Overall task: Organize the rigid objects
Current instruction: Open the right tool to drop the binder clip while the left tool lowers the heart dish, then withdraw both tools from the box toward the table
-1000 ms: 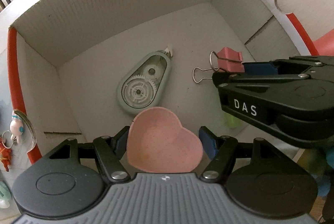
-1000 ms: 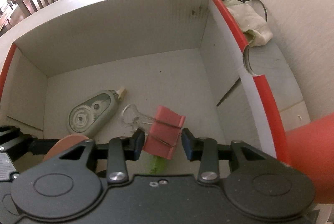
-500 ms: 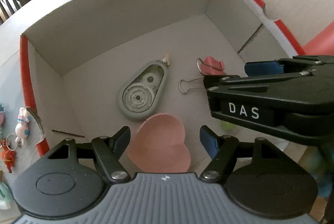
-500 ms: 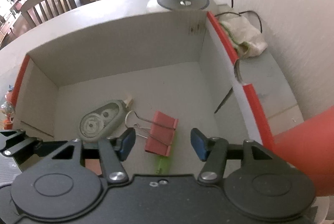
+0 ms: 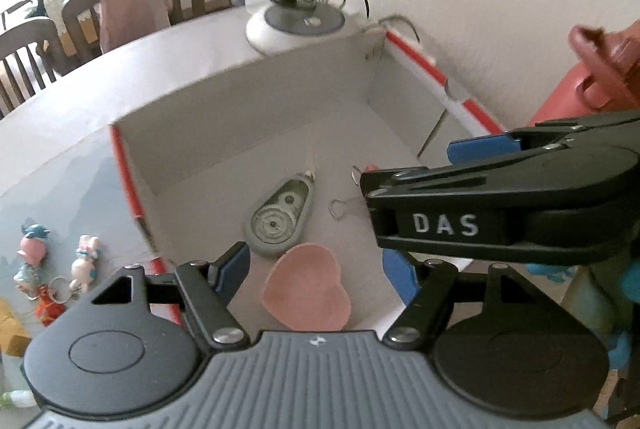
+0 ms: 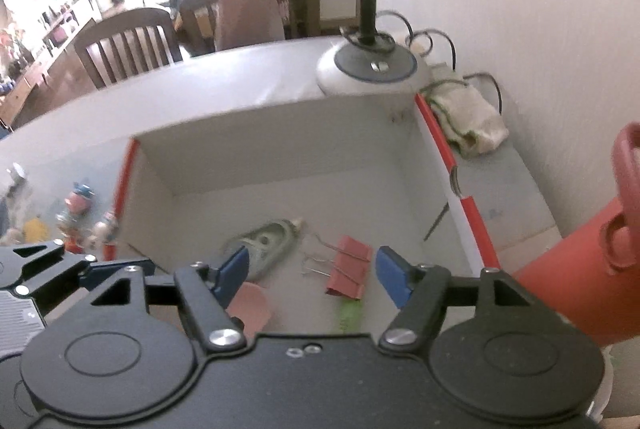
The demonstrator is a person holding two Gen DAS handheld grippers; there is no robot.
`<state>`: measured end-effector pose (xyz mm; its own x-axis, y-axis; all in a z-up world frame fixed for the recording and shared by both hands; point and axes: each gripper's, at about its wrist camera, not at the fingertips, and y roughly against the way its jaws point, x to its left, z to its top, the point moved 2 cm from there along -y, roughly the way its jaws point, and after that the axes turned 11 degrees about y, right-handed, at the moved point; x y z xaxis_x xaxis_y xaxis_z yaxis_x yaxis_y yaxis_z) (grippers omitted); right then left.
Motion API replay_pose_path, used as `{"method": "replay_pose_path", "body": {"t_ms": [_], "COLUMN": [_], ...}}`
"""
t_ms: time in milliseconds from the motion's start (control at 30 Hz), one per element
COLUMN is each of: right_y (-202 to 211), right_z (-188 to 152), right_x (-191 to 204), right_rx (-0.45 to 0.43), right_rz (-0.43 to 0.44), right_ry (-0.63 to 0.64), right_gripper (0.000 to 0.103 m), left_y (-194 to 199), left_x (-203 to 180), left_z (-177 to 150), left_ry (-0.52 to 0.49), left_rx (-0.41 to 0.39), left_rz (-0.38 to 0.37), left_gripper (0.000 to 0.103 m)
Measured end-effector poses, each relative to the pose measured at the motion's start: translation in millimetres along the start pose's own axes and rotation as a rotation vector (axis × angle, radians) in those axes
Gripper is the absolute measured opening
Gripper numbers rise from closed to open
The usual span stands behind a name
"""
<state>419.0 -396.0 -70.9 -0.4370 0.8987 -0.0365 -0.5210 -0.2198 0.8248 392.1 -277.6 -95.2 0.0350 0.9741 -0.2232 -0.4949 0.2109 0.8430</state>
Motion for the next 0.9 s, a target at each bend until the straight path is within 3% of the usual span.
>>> {"method": "replay_pose_path", "body": {"t_ms": [433, 533, 900], "right_y": [72, 85, 107], "right_z": [2, 1, -12], "right_x": [70, 89, 164], "right_rx": [-0.163, -0.2, -0.272], "right_rz": [0.058, 0.076, 0.13], "right_ry": [0.03, 0.029, 0.044], "right_gripper": [0.083, 0.085, 0.095], "left_y": [103, 127, 196], "left_x": [54, 74, 163], "left_z": [-32, -44, -91], "left_ry": [0.043, 0.058, 0.114], "left_rx": [-0.138, -0.173, -0.254], "left_rz": [-0.068, -0.065, -0.03], "left_gripper": [0.073, 0.078, 0.081]}}
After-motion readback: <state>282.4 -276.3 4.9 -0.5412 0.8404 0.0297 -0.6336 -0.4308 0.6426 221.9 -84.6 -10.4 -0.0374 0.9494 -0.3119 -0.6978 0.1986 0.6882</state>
